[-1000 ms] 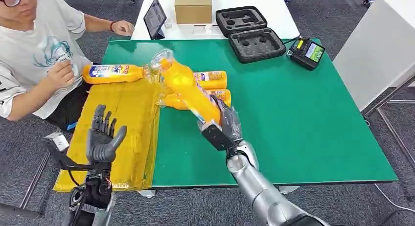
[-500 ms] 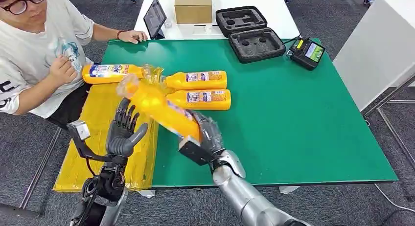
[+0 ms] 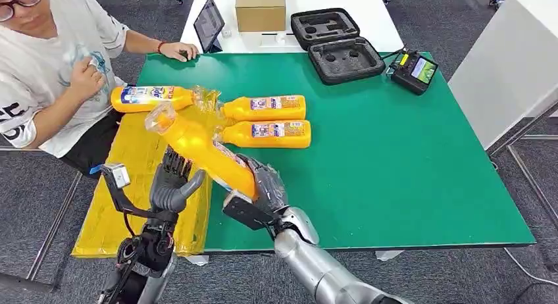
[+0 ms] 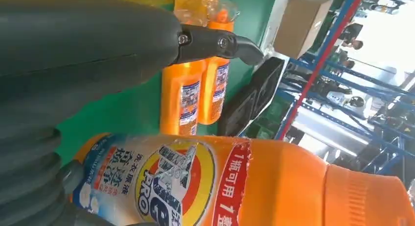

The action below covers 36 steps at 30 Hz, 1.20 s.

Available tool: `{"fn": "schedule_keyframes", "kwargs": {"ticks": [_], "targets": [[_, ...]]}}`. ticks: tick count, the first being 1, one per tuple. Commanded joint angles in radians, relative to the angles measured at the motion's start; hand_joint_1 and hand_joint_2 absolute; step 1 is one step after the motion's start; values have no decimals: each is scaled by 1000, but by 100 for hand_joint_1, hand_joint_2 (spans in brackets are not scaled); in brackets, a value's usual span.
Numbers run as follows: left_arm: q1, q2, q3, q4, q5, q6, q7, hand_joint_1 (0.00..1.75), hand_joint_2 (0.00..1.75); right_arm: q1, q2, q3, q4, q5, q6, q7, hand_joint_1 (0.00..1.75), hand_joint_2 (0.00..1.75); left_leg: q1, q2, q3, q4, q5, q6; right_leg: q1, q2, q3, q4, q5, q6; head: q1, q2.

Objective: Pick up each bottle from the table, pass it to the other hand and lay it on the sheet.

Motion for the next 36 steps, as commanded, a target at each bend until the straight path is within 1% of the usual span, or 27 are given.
{"fn": "schedule_keyframes", "kwargs": {"ticks": [1, 4, 9, 10, 11, 12, 14, 15, 16, 17, 18, 19, 20, 21, 22, 23, 26, 27, 30, 31, 34, 35, 36], "targets": [[-77, 4, -60, 91, 10, -4, 10, 0, 175, -3, 8, 242, 62, 3, 22, 64, 175, 175, 2, -3, 6, 0, -3, -2, 2, -2, 7, 0, -3, -2, 0, 0], [-63, 8, -61, 54, 11, -5, 3, 0, 175, -19, 8, 255, 93, -9, 19, 91, 175, 175, 1, -2, 4, 0, -2, -1, 1, -1, 5, 0, -2, -1, 0, 0], [-35, 10, -59, -12, 3, 1, -5, 0, 175, -45, 7, 235, 139, 1, 10, 140, 175, 175, 2, -2, 5, 0, -3, -1, 1, 0, 5, 0, -3, -1, 1, 0], [-31, 9, -60, -22, 1, 2, -5, 0, 175, -49, 6, 233, 143, 2, 15, 149, 175, 175, 1, -1, 2, 0, -1, -1, 1, 0, 2, 0, -2, -1, 0, 0], [-27, 8, -59, -29, 1, 2, -5, 0, 175, -52, 8, 234, 150, 11, 19, 172, 175, 175, 1, -1, 4, 1, -3, -1, 1, 1, 4, 0, -2, -1, 0, 0], [-27, 7, -60, -31, 0, 2, -5, 0, 175, -52, 8, 231, 152, 10, 23, 181, 175, 175, 1, -2, 2, 0, -1, -1, 1, -1, 2, 0, -1, -1, 0, 0], [-23, 5, -60, -38, -3, 4, -2, 0, 175, -52, 8, 233, 154, 22, 36, 210, 175, 175, 2, -3, 5, 0, -3, -1, 1, -2, 6, 0, -3, -1, 0, 0], [-23, 4, -62, -38, -5, 4, -1, 0, 175, -53, 8, 242, 157, 32, 43, 219, 175, 175, 1, -2, 3, 0, -2, -1, 1, -1, 4, 0, -2, -1, 0, 0], [-23, 3, -64, -37, -7, 4, 0, 0, 175, -53, 8, 251, 157, 40, 48, 237, 175, 175, 2, -2, 5, 1, -3, -1, 2, -1, 6, 0, -3, -1, 0, 0], [-23, 2, -65, -37, -7, 3, 1, 0, 175, -51, 8, 256, 152, 40, 53, 240, 175, 175, 1, -2, 3, 0, -2, -1, 1, -1, 3, 0, -2, -1, 0, 0], [-27, 0, -69, -34, -9, 2, 3, 0, 175, -48, 8, 280, 142, 53, 59, 257, 175, 175, 1, -3, 5, 0, -2, -1, 1, -2, 6, 0, -3, -1, 0, 0], [-31, -1, -69, -30, -9, 2, 3, 0, 175, -45, 8, 293, 136, 54, 67, 263, 175, 175, 1, -3, 3, 0, -1, -1, 1, -2, 3, -1, -2, -1, 0, 0], [-35, -1, -70, -26, -10, 1, 4, 0, 175, -42, 8, 302, 127, 52, 71, 265, 175, 175, 2, -3, 5, 0, -2, -1, 1, -2, 5, 0, -3, -1, 0, 0], [-39, 1, -74, -22, -10, -5, 10, 0, 175, -40, 8, 316, 118, 45, 70, 270, 175, 175, 1, -3, 2, 0, -1, -1, 1, -2, 3, 0, -2, -1, 0, 0], [-39, 0, -73, -22, -10, -6, 10, 0, 175, -40, 8, 320, 116, 42, 68, 271, 175, 175, 2, -4, 4, 0, -2, -1, 2, -3, 5, -1, -3, -1, 0, 0], [-39, 0, -73, -22, -10, -6, 10, 0, 175, -40, 8, 320, 116, 42, 68, 271, 175, 175, 1, -3, 2, 0, -1, -1, 1, -2, 2, 0, -2, -1, 0, 0], [-39, 0, -73, -22, -10, -6, 10, 0, 175, -40, 8, 320, 116, 42, 68, 271, 175, 175, 2, -4, 4, 0, -2, -1, 1, -2, 5, 0, -3, -1, 0, 0], [-39, 0, -73, -22, -10, -6, 10, 0, 175, -40, 8, 320, 116, 42, 68, 271, 175, 175, 1, -3, 2, 0, -1, -1, 1, -2, 2, 0, -2, -1, 0, 0], [-39, 0, -73, -22, -10, -6, 10, 0, 175, -40, 8, 320, 116, 42, 68, 271, 175, 175, 1, -4, 3, 0, -2, -1, 1, -3, 4, 0, -3, -1, 0, 0], [-39, 0, -73, -22, -10, -6, 10, 0, 175, -40, 8, 320, 116, 42, 68, 271, 175, 175, 1, -2, 2, 0, -1, -1, 1, -2, 2, -1, -1, -1, 0, 0], [-39, 0, -73, -22, -10, -6, 10, 0, 175, -40, 8, 320, 116, 42, 68, 271, 175, 175, 2, -4, 3, 0, -2, -1, 1, -3, 4, -1, -3, -1, 0, 0], [-39, 0, -73, -22, -10, -6, 10, 0, 175, -40, 8, 320, 116, 42, 68, 271, 175, 175, 1, -2, 2, 0, -1, -1, 1, -2, 2, 0, -1, -1, 0, 0], [-39, 0, -73, -22, -10, -6, 10, 0, 175, -40, 8, 320, 116, 42, 68, 271, 175, 175, 2, -4, 3, 0, -2, -1, 1, -2, 4, 0, -3, -1, 0, 0]]}}
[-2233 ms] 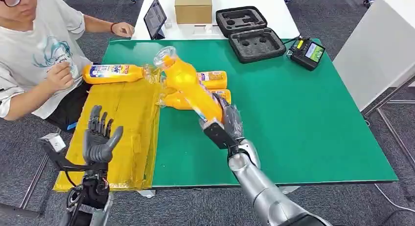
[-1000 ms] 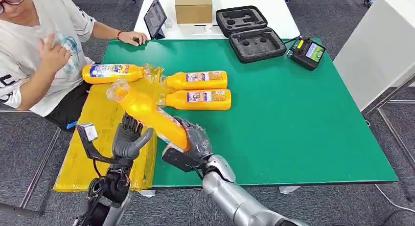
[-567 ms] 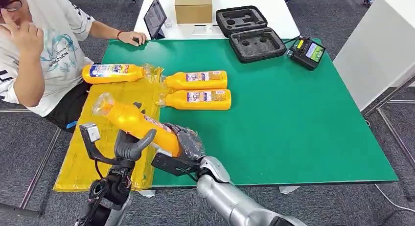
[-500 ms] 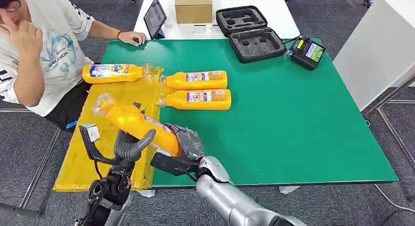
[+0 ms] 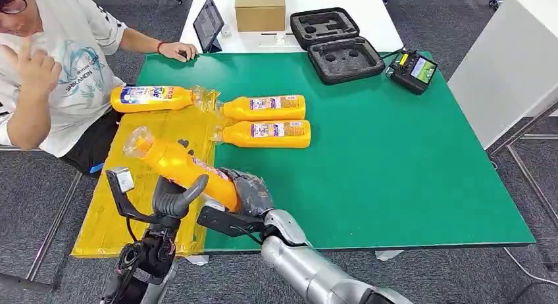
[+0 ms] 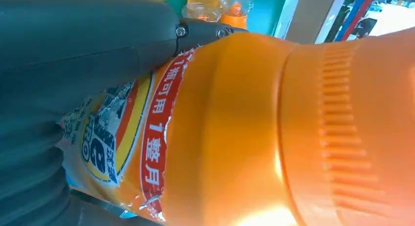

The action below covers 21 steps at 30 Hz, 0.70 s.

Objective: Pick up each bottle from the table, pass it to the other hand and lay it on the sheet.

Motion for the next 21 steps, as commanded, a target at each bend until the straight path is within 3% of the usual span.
{"fn": "schedule_keyframes", "kwargs": {"ticks": [1, 6, 7, 8, 9, 15, 17, 21], "targets": [[-67, -5, -44, 9, -7, -9, 3, 0, 175, 7, -11, 81, 54, 10, 43, 6, 175, 175, 1, -4, 2, 0, -1, -1, 1, -3, 3, 0, -2, -1, 0, 0], [-68, -7, -42, 12, -11, -13, 6, 2, 175, -1, -11, 102, 58, -4, 29, 0, 175, 175, 2, -5, 4, 0, -2, -1, 1, -3, 6, 0, -3, -1, 0, 0], [-69, -8, -42, 15, -11, -13, 6, 147, 175, -2, -11, 107, 59, -1, 27, 2, 175, 175, 1, -4, 2, 0, -1, -1, 1, -3, 4, 0, -2, -1, 0, 0], [-70, -7, -43, 19, -11, -15, 8, 168, 175, -4, -11, 113, 61, 4, 24, 6, 175, 175, 1, -4, 4, 0, -2, -1, 1, -3, 5, 0, -3, -1, 0, 0], [-71, -6, -41, 23, -8, -19, 10, 175, 175, -5, -11, 122, 63, 14, 15, 13, 175, 175, 1, -4, 2, 0, -1, -1, 1, -3, 3, 0, -2, -1, 0, 0], [-76, -9, -30, 17, 8, -33, 12, 175, 175, -15, -11, 151, 64, 93, -64, 44, 175, 175, 1, -5, 4, 0, -2, -1, 1, -4, 6, 0, -3, -1, 0, 0], [-81, -11, -26, 18, 8, -33, 12, 175, 175, -25, -14, 171, 72, 190, -149, 91, 175, 175, 1, -4, 3, 0, -2, -1, 1, -3, 5, 0, -3, -1, 0, 0], [-88, -11, -27, 25, 7, -32, 11, 175, 175, -20, -11, 140, 59, 255, -151, 108, 175, 175, 1, -4, 2, 0, -1, -1, 1, -4, 4, 0, -2, -1, 0, 0]]}}
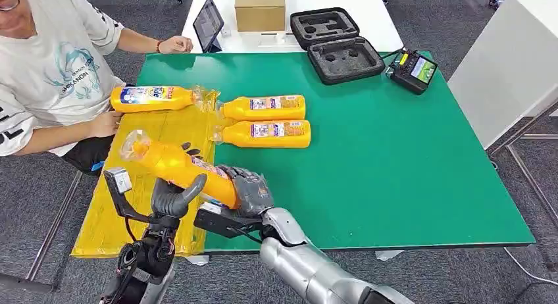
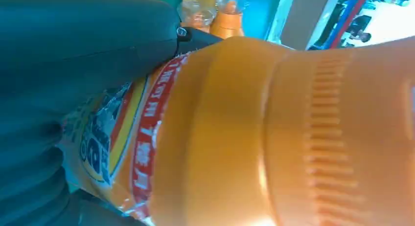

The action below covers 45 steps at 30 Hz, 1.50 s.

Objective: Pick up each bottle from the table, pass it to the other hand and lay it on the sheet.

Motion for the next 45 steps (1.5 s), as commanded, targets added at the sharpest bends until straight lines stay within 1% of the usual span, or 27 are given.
{"fn": "schedule_keyframes", "kwargs": {"ticks": [1, 3, 9, 10, 11, 12, 13, 15, 17, 18, 19, 21, 22, 23, 24, 26, 28, 29, 31, 32, 34, 38, 39, 41, 42, 44, 45], "targets": [[-88, -11, -33, 26, -2, -12, 9, 175, 175, -3, -10, 82, 54, 153, -42, 38, 175, 175, 1, -6, 4, 1, -2, -1, 1, -4, 6, 0, -3, -1, 0, 0], [-88, -10, -33, 27, -2, -12, 9, 175, 175, -2, -10, 76, 52, 160, -41, 39, 175, 175, 1, -4, 2, 0, 0, -1, 1, -3, 3, 0, -1, -1, 0, 0], [-91, -13, -29, 27, -10, -4, 5, 175, 175, 6, -10, 49, 39, 179, -30, 38, 175, 175, 1, -5, 2, 0, -1, -1, 1, -4, 4, 0, -2, -1, 0, 0], [-90, -12, -26, 26, -10, -2, 4, 175, 175, 2, -10, 46, 44, 182, -16, 50, 24, 175, 1, -4, 2, 0, -1, -1, 1, -4, 3, 0, -2, -1, 0, 0], [-89, -12, -24, 25, -10, 0, 4, 175, 175, 2, -10, 41, 44, 180, -8, 62, 0, 175, 1, -5, 3, 0, -1, -1, 1, -4, 5, 0, -3, -1, 0, 0], [-86, -12, -16, 21, -9, 7, 2, 175, 175, 0, -10, 42, 41, 196, 7, 79, 0, 0, 1, -5, 2, 0, -1, -1, 1, -4, 4, 0, -2, -1, 0, 0], [-84, -10, -11, 20, -9, 8, 2, 175, 175, 3, -10, 30, 28, 202, 0, 77, 0, 0, 2, -6, 4, 0, -2, -1, 1, -4, 6, 0, -3, -1, 0, 0], [-71, -9, 11, 7, -18, 28, -11, 175, 175, 25, -11, -37, -36, 179, -48, 6, 0, 0, 1, -3, 1, 0, -1, -1, 1, -2, 2, 0, -1, -1, 0, 0], [-61, -8, 26, -3, -24, 37, -18, 175, 175, 48, -22, -77, -114, 156, -43, -41, 0, 0, 1, -2, 2, 0, -1, -1, 1, -1, 3, 0, -1, -1, 0, 0], [-51, -6, 36, -12, -32, 47, -30, 175, 175, 78, -34, -114, -204, 99, -35, -109, 0, 0, 1, -3, 3, 1, -2, -1, 1, -2, 5, 0, -3, -1, 0, 0], [-46, -4, 40, -16, -33, 49, -31, 175, 175, 88, -42, -125, -238, 87, -19, -121, 0, 0, 1, -3, 2, 0, -1, -1, 1, -2, 3, 0, -1, -1, 0, 0], [-33, 0, 59, -27, -34, 54, -40, 175, 175, 144, -79, -158, -415, 34, -4, -182, 0, 0, 1, -3, 4, 0, -2, -1, 1, -2, 5, 0, -3, -1, 0, 0], [-28, 3, 63, -32, -34, 54, -40, 175, 175, 161, -91, -164, -466, 18, 12, -192, 0, 0, 1, -3, 1, 0, -1, -1, 1, -2, 2, -1, -1, -1, 0, 0], [-22, 2, 72, -40, -37, 60, -50, 175, 175, 182, -100, -177, -518, -16, 20, -215, 0, 0, 1, -4, 3, 0, -2, -1, 1, -2, 5, 0, -3, -1, -1, 0], [-17, 3, 80, -45, -37, 66, -54, 175, 175, 202, -109, -186, -566, -61, 28, -252, 0, 0, 1, -3, 2, 0, -1, -1, 1, -2, 3, 0, -2, -1, 0, 0], [-14, 6, 85, -47, -37, 67, -54, 175, 175, 211, -116, -188, -585, -75, 33, -262, 0, 0, 1, -2, 2, 0, -2, -1, 1, -1, 4, -1, -2, -1, 0, 0], [-8, 6, 94, -52, -43, 82, -65, 175, 175, 237, -116, -202, -637, -162, 34, -337, 0, 0, 1, -4, 4, 0, -3, -1, 1, -2, 5, 0, -3, -1, 0, 0], [-2, 8, 98, -59, -42, 83, -65, 175, 175, 255, -119, -205, -678, -200, 31, -367, 0, 0, 1, -4, 1, 0, -1, -1, 1, -3, 3, -1, -2, -1, 0, 0], [1, 9, 100, -62, -42, 86, -66, 175, 175, 261, -125, -202, -700, -201, 29, -368, 0, 0, 1, -5, 5, 0, -4, -2, 1, -3, 7, 0, -4, -1, 0, 0], [1, 9, 100, -62, -42, 86, -66, 175, 175, 261, -125, -202, -700, -201, 29, -368, 0, 0, 1, -3, 2, 0, -2, -1, 0, -1, 3, 0, -2, -1, 0, 0], [1, 9, 100, -62, -42, 86, -66, 175, 175, 261, -125, -202, -700, -201, 29, -368, 0, 0, 1, -3, 5, 0, -4, -2, 1, -1, 7, 0, -4, -1, 0, 0], [1, 9, 100, -62, -42, 86, -66, 175, 175, 261, -125, -202, -700, -201, 29, -368, 0, 0, 0, -2, 0, -1, -1, -1, 0, -1, 2, -1, -1, 0, 0, 0], [2, 3, 107, -68, -51, 102, -81, 175, 175, 274, -121, -208, -727, -216, -7, -393, 0, 0, 1, -3, 3, -1, -2, -1, 1, -1, 5, -1, -2, -1, 0, 0], [1, -1, 133, -80, -89, 158, -117, 175, 175, 309, -131, -201, -835, -284, -54, -449, 0, 0, 1, -2, 0, 0, -1, -1, 0, -1, 2, 0, -1, 0, 0, 0], [-2, -2, 144, -81, -108, 182, -131, 175, 175, 320, -147, -179, -879, -310, -73, -449, 0, 0, 1, -3, 3, 0, -3, -1, 1, -2, 5, 0, -3, -1, 0, 0], [-29, 9, 181, -56, -197, 280, -179, 175, 175, 375, -144, -189, -1068, -299, -74, -449, 0, 0, 1, -4, 1, 1, -3, -1, 1, -2, 3, 1, -4, -1, 0, 0], [-44, 17, 193, -33, -244, 320, -201, 175, 175, 390, -143, -183, -1116, -300, -74, -449, 0, 0, 1, -4, 1, 1, -3, -1, 0, -2, 2, 1, -3, -1, 0, 0]]}}
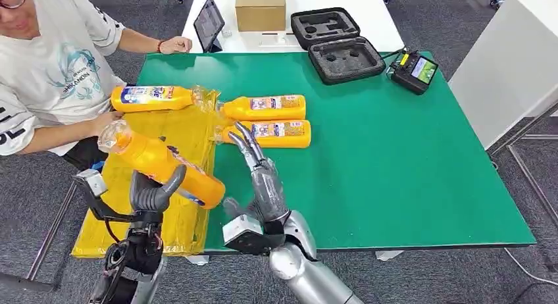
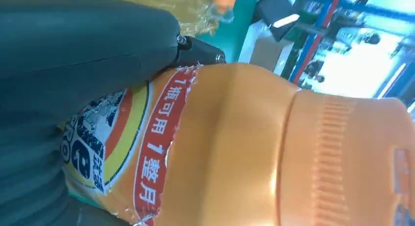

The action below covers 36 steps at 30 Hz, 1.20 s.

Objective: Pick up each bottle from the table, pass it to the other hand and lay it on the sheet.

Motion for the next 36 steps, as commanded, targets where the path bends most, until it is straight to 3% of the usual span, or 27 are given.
{"fn": "schedule_keyframes", "kwargs": {"ticks": [1, 8, 10, 11, 14, 15, 18, 22, 26, 29, 33, 34, 35, 36], "targets": [[-91, 40, 98, 93, -282, 264, -125, 175, 175, 109, -43, 13, -437, -61, -51, -28, 0, 0, 0, -2, 0, 1, -1, -1, 0, -2, 1, 1, -2, -1, 0, 0], [-91, 40, 98, 93, -282, 264, -125, 175, 175, 109, -43, 13, -437, -61, -51, -28, 0, 0, 0, -2, 2, -1, -1, -1, 0, -1, 2, -1, -2, 0, 0, 0], [-122, 68, 70, 147, -377, 292, -114, 175, 175, 97, -52, 36, -438, -84, -51, -28, 0, 0, 0, -1, 2, -1, -1, -1, 0, 0, 3, -1, -2, 0, 0, 0], [-161, 106, 32, 211, -571, 378, -112, 175, 175, 90, -60, 55, -426, -82, -51, -28, 0, 0, 1, -2, 4, 0, -1, -1, 0, -1, 4, 0, -2, -1, 0, 0], [-319, 149, -3, 396, -823, 375, -69, 175, 175, 34, -78, 147, -317, -107, -51, -28, 0, 0, 1, -4, 4, -1, 0, -1, 1, -3, 5, -1, -2, -1, 1, 0], [-362, 161, -21, 447, -867, 360, -61, 175, 175, 9, -78, 180, -279, -115, -50, -28, 0, 175, 1, -4, 2, -1, 1, -1, 1, -3, 3, 0, -1, -1, 0, 0], [-491, 208, -146, 601, -1201, 339, 42, 175, 175, -22, -51, 205, -216, -124, 26, -28, 0, 175, 1, -4, 2, 0, 1, -1, 1, -3, 3, 0, -1, -1, 0, 0], [-598, 228, -238, 795, -1370, 160, 100, 175, 175, -71, -14, 232, -103, -89, 165, -8, 0, 175, 1, -3, 4, -1, 2, -2, 1, -1, 5, 0, 1, -3, 0, 0], [-606, 232, -251, 816, -1388, 144, 103, 175, 175, -75, -8, 238, -91, -87, 178, -6, 0, 175, 1, -2, 3, -1, 2, -2, 1, -1, 3, 0, 1, -3, 0, 0], [-700, 230, -337, 1012, -1496, -29, 121, 175, 175, -107, 32, 317, 9, -55, 238, -13, 0, 175, 2, 1, 6, -1, 0, -3, 2, 3, 6, 1, 0, -4, 0, 0], [-716, 236, -350, 1044, -1508, -83, 125, 175, 175, -120, 35, 327, 15, -55, 239, -5, 0, 175, 2, 1, 4, 0, 1, -3, 3, 2, 4, 1, 0, -4, 0, 0], [-716, 236, -350, 1044, -1508, -83, 125, 175, 175, -120, 35, 327, 15, -55, 239, -5, 0, 175, 3, 1, 10, 1, -2, -4, 4, 3, 10, 1, -3, -5, 0, 0], [-716, 236, -350, 1044, -1508, -83, 125, 175, 175, -120, 35, 327, 15, -55, 239, -5, 0, 175, 2, 2, 2, 0, 1, -2, 3, 2, 2, 1, 1, -3, 0, 0], [-716, 236, -350, 1044, -1508, -83, 125, 175, 175, -120, 35, 327, 15, -55, 239, -5, 0, 175, 2, 1, 4, 0, 1, -3, 3, 2, 4, 1, 0, -4, 1, 0]]}}
